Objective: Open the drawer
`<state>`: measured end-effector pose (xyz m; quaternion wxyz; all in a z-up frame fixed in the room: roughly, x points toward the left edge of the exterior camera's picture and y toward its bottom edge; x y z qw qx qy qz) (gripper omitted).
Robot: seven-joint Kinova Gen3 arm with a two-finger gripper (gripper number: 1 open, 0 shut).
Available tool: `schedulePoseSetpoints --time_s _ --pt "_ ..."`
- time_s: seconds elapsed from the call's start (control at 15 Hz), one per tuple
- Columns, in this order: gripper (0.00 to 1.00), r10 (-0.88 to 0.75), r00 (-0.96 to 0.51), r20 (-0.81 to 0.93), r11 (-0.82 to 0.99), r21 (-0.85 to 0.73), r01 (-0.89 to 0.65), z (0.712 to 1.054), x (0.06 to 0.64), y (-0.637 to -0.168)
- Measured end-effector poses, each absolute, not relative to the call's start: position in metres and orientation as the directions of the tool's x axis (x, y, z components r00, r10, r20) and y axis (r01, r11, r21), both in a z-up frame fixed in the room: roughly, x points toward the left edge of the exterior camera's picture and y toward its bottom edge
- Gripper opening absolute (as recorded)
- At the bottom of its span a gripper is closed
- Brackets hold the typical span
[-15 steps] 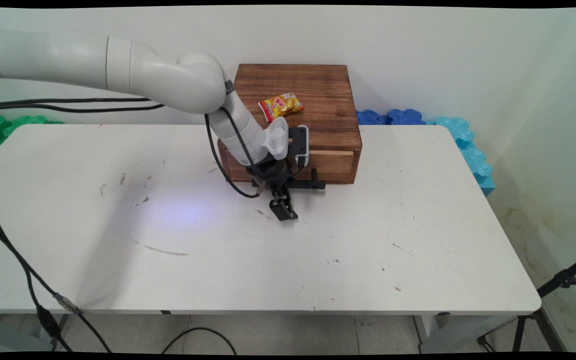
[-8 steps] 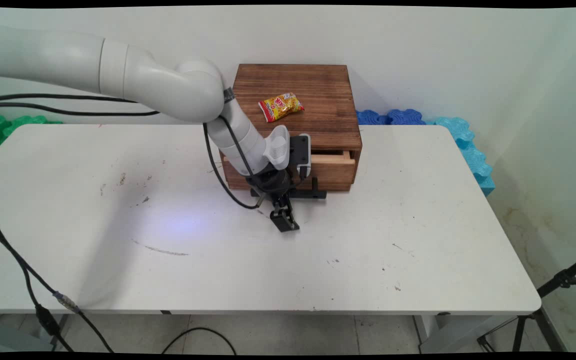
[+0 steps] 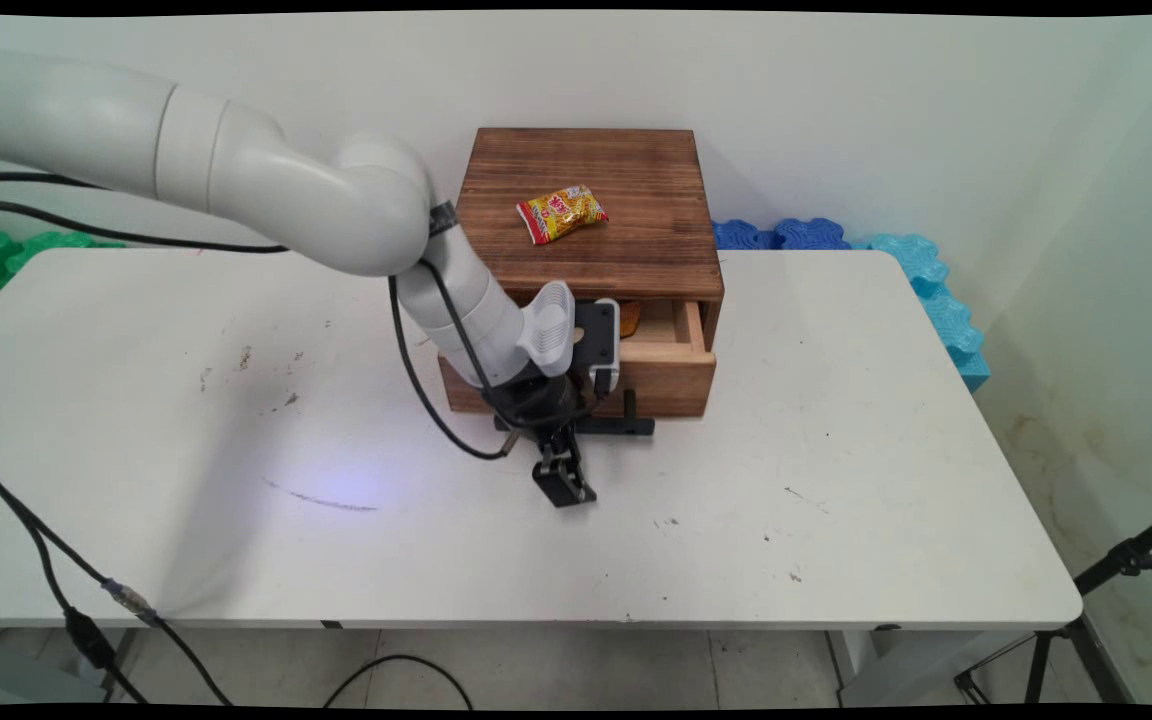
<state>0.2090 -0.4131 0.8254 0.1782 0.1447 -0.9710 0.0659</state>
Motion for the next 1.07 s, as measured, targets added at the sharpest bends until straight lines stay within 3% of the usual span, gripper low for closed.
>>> schedulePoseSetpoints --time_s 1.07 --pt "1.00 -0.223 -0.897 0.381 0.968 -0.020 -0.250 0.842 0.197 -0.327"
